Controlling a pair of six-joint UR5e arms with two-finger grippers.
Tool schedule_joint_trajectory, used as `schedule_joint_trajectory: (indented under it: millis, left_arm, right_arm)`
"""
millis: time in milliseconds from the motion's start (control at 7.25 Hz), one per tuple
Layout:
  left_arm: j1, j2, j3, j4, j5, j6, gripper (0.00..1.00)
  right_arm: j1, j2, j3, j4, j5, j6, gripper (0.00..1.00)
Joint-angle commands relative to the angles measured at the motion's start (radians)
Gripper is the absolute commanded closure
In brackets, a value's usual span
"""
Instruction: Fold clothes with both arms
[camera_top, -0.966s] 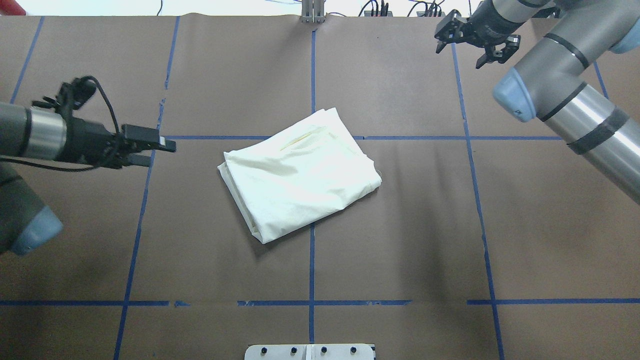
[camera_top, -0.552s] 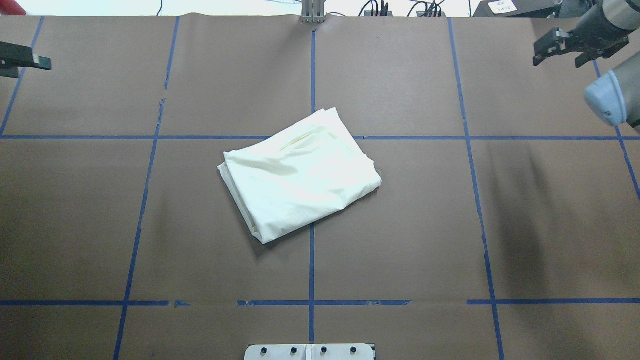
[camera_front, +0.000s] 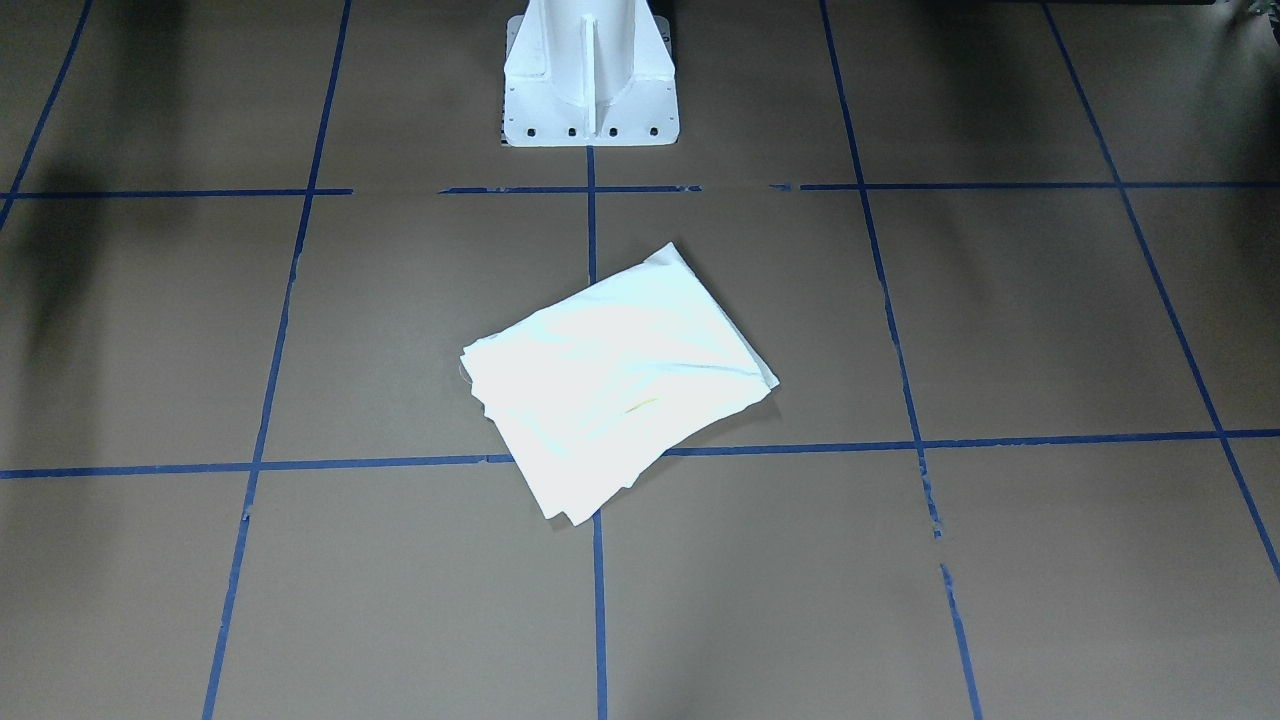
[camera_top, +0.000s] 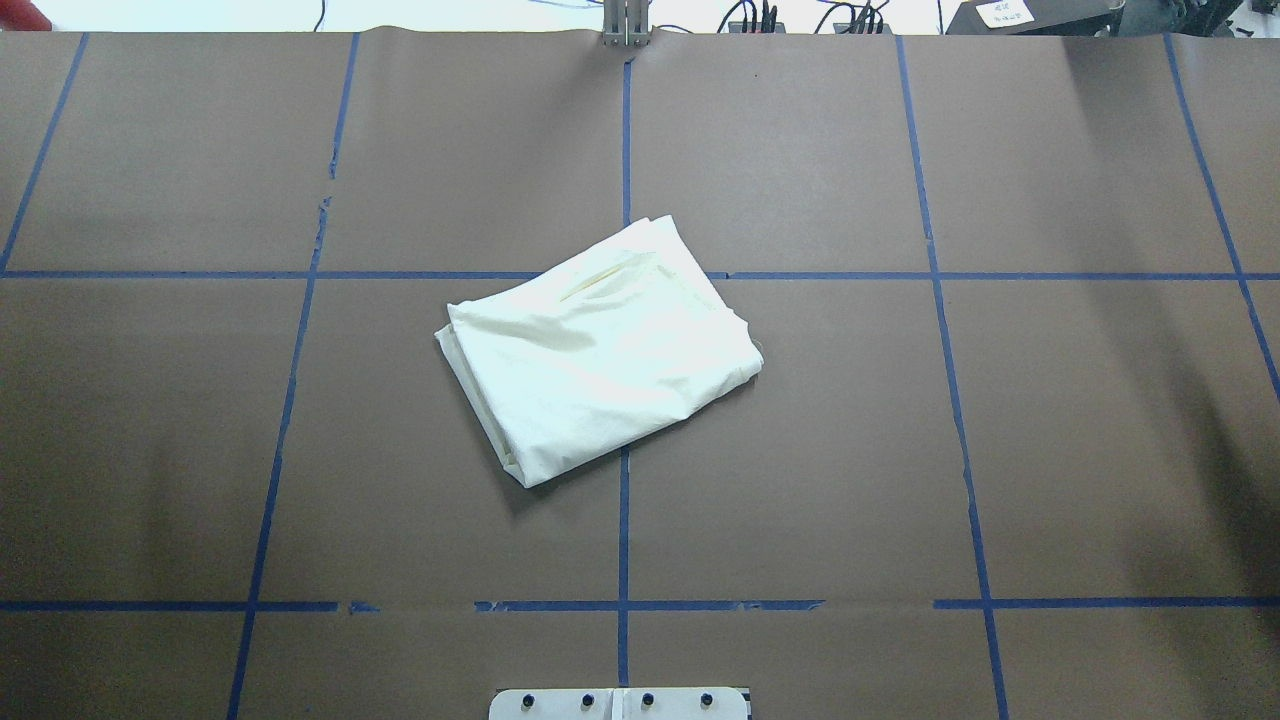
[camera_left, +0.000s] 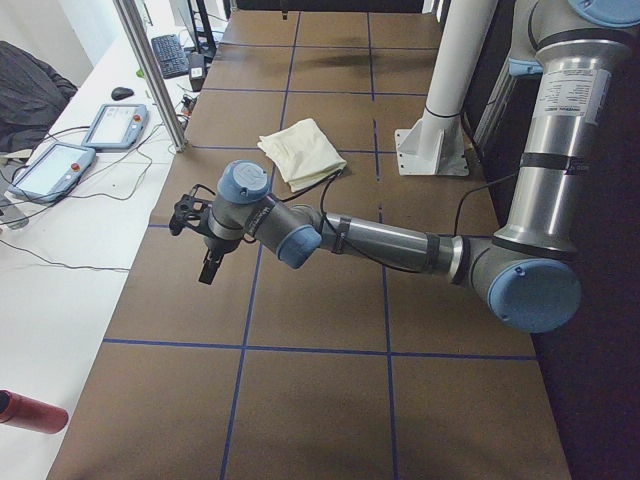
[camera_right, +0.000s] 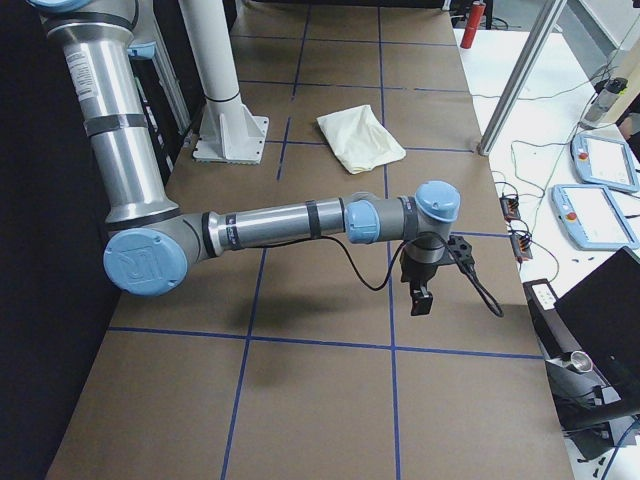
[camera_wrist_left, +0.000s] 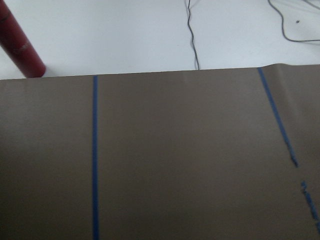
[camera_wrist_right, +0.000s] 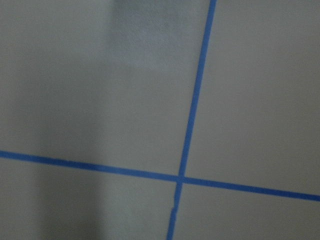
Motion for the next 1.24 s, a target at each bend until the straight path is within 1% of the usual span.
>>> schedule_joint_trajectory:
  millis: [0, 138, 276, 414, 552, 690, 828, 1104]
  left_arm:
    - [-0.032, 0.027, 0.003, 0.173, 0.005, 0.329, 0.00]
    - [-0.056, 0.091, -0.002, 0.170, -0.007, 0.393, 0.00]
    - [-0.088, 0.151, -0.022, 0.154, -0.027, 0.391, 0.00]
    - [-0.087, 0.156, -0.028, 0.113, -0.030, 0.362, 0.00]
    - [-0.086, 0.156, -0.001, 0.080, -0.023, 0.279, 0.00]
    - [-0.084, 0.155, -0.008, 0.063, -0.015, 0.215, 0.00]
    - [-0.083, 0.159, 0.007, 0.063, -0.013, 0.216, 0.00]
    - [-0.083, 0.171, 0.013, 0.072, -0.018, 0.211, 0.00]
  right_arm:
    - [0.107, -0.097, 0.007, -0.070, 0.148, -0.153, 0.00]
    - [0.114, -0.117, 0.020, -0.070, 0.175, -0.153, 0.00]
    - [0.122, -0.127, 0.051, -0.070, 0.168, -0.139, 0.00]
    - [0.122, -0.131, 0.092, -0.070, 0.164, -0.136, 0.00]
    - [0.122, -0.157, 0.105, -0.068, 0.158, -0.143, 0.00]
    - [0.124, -0.182, 0.152, -0.068, 0.137, -0.139, 0.00]
    - [0.124, -0.185, 0.178, -0.068, 0.123, -0.134, 0.00]
    - [0.124, -0.196, 0.163, -0.071, 0.132, -0.130, 0.00]
